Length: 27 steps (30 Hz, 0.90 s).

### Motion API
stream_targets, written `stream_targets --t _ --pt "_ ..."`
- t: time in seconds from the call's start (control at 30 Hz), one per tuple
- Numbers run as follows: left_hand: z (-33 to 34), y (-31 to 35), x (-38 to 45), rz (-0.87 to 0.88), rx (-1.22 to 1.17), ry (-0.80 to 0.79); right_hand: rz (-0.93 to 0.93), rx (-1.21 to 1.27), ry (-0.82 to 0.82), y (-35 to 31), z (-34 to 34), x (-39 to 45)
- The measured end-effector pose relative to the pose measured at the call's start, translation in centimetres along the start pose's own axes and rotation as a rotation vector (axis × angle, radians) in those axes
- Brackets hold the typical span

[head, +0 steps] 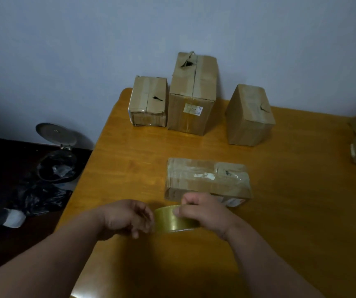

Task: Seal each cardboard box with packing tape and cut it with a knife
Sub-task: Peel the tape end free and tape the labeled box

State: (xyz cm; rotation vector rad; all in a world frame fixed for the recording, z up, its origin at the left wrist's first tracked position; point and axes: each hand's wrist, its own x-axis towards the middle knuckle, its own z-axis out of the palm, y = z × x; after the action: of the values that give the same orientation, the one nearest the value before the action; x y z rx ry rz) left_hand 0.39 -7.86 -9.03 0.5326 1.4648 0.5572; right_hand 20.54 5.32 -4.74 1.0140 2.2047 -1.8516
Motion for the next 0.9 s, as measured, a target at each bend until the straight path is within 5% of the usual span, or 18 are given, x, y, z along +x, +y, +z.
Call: stream_targets --t 0.1,0.3,0.5,0.9 --pt "0.0 0.5 0.1 -0.018 -0.182 0.006 -0.02 0.046 0.044 0.0 -1.9 -1.0" --pt "1.4 2.0 0.3 -0.07 0.003 0.079 -0.03 0.064 0.038 1.2 -3.6 -2.5" --pt "3.8 3.7 1.0 -0.059 0.309 0.157 0.04 -0.104 0.017 3.6 -3.3 -3.3" --pt "5.3 4.1 0.6 -0.091 0.426 0.121 0.206 -0.71 0.041 7.7 -4.9 -5.6"
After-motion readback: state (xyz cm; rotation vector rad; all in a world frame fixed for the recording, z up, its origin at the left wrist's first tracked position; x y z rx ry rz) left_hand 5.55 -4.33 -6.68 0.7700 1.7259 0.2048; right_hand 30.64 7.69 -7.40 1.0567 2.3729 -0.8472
